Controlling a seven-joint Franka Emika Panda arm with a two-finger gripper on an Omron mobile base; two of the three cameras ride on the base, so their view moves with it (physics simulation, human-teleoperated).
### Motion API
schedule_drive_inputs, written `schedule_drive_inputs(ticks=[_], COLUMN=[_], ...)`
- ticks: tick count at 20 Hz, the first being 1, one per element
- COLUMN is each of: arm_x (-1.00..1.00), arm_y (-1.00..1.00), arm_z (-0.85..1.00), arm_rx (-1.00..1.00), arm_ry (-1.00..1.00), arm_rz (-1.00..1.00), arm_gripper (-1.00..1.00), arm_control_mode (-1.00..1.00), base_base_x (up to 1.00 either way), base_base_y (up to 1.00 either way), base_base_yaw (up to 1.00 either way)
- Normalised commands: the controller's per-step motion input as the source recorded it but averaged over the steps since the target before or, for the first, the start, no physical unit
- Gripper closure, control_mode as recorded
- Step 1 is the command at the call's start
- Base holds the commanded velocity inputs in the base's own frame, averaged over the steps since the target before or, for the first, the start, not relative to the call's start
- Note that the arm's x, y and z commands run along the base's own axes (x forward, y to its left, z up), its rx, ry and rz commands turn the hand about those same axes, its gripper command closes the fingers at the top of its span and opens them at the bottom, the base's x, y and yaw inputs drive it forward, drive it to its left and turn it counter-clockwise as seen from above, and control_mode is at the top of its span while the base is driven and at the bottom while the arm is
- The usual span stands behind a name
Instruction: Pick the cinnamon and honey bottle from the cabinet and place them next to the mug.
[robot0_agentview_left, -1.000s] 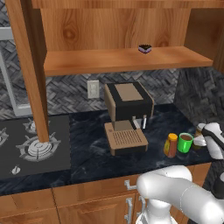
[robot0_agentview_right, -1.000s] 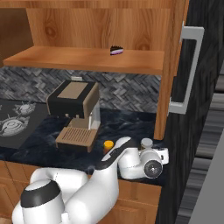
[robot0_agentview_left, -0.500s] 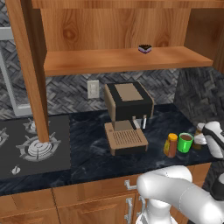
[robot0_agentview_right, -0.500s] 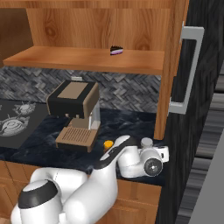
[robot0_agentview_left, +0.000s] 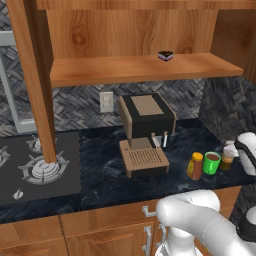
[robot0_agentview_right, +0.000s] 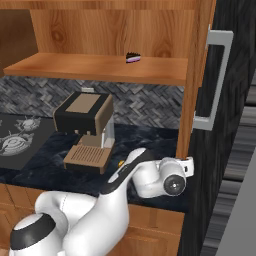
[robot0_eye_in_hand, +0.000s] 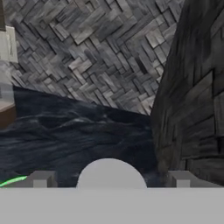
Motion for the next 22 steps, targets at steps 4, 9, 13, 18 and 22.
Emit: schedule_drive_inputs(ticks=[4,9,13,18,22], arm_x=[0.00,-0.05,-0.40,-0.51,-0.63], arm_y=[0.01,0.15,0.46,0.62,0.78], arm_z=[0.66,0.68,0.70,0.76,0.72], arm_rx=[0.00,0.00,0.00,0.00,0.00], arm_ry=[-0.13,-0.07,0.00,0.09,0.19], arm_rz=[0.00,0.00,0.00,0.00,0.00], arm_gripper=[-1.00,-1.00,-1.00,-1.00,-1.00], arm_control_mode=[-1.00,-1.00,-1.00,-1.00,-1.00], base_base_x=[0.00,0.00,0.00,0.00,0.00], base_base_y=[0.00,0.00,0.00,0.00,0.00], base_base_yaw=[0.00,0.00,0.00,0.00,0.00])
